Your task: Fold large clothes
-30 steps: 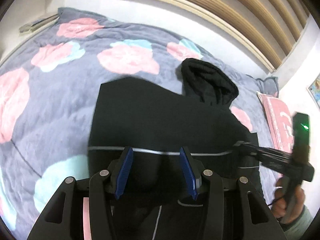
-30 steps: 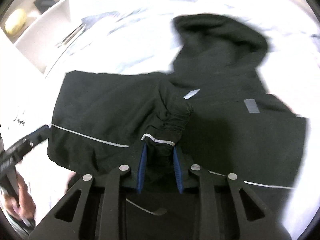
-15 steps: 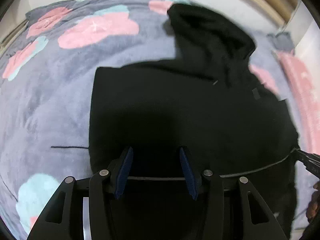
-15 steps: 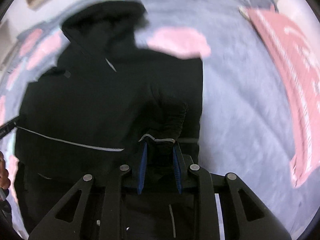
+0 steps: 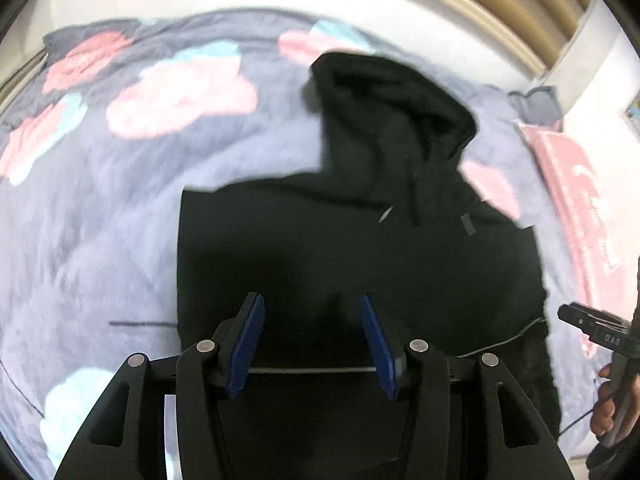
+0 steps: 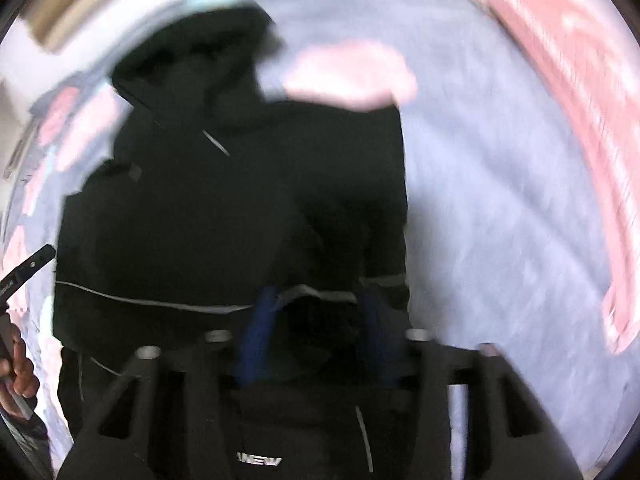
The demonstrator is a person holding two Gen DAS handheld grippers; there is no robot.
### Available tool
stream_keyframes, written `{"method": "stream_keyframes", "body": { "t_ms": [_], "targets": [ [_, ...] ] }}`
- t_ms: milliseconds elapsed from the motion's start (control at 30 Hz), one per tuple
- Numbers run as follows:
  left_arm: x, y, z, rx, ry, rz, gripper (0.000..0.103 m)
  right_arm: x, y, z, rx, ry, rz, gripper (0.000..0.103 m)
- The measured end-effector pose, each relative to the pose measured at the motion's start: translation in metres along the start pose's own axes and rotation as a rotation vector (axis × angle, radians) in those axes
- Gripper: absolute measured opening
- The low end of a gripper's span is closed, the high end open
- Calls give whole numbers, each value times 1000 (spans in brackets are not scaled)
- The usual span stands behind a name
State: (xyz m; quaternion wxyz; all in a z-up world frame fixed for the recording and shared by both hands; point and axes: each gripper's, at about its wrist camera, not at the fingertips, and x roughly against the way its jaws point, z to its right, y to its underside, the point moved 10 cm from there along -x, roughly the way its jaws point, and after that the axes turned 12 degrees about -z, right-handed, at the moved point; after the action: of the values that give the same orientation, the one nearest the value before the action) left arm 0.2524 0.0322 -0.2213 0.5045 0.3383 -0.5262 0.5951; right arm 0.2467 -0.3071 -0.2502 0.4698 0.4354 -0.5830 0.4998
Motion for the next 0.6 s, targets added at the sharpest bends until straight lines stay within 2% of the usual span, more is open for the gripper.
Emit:
{"method": "stream_keyframes", "body": {
  "t_ms": [67,133,167,233,300,333,400,500,600],
  "targets": [
    [-1,-4,12,-25,19,-8,63,7,-7,-30,75,-27,27,78],
    [-12,-2,20,-42,17,-35,64,-4,-11,-55,143,-7,10,78],
    [-26,2,21,-43,1,-76,64,-12,-8,-66,173,24,0,78],
    [-51,12,19,-35,-19,-149,64,-41,-5,-80,210,58,-41,77],
    [-81,24,14,-19,-38,-195,64,-80,10,-81,195,76,-145,77],
    [-90,26,12,-22,-51,-179,64,-101,18,-78,177,68,-192,77],
    [-95,29,15,-50,-82,-150,66,-109,15,-80,163,50,-160,77],
    [-98,25,23,-75,-139,-154,69,-105,14,-81,171,65,-178,77],
    [-84,26,25,-74,-133,-132,69,-85,16,-76,165,52,-184,74]
  ]
}}
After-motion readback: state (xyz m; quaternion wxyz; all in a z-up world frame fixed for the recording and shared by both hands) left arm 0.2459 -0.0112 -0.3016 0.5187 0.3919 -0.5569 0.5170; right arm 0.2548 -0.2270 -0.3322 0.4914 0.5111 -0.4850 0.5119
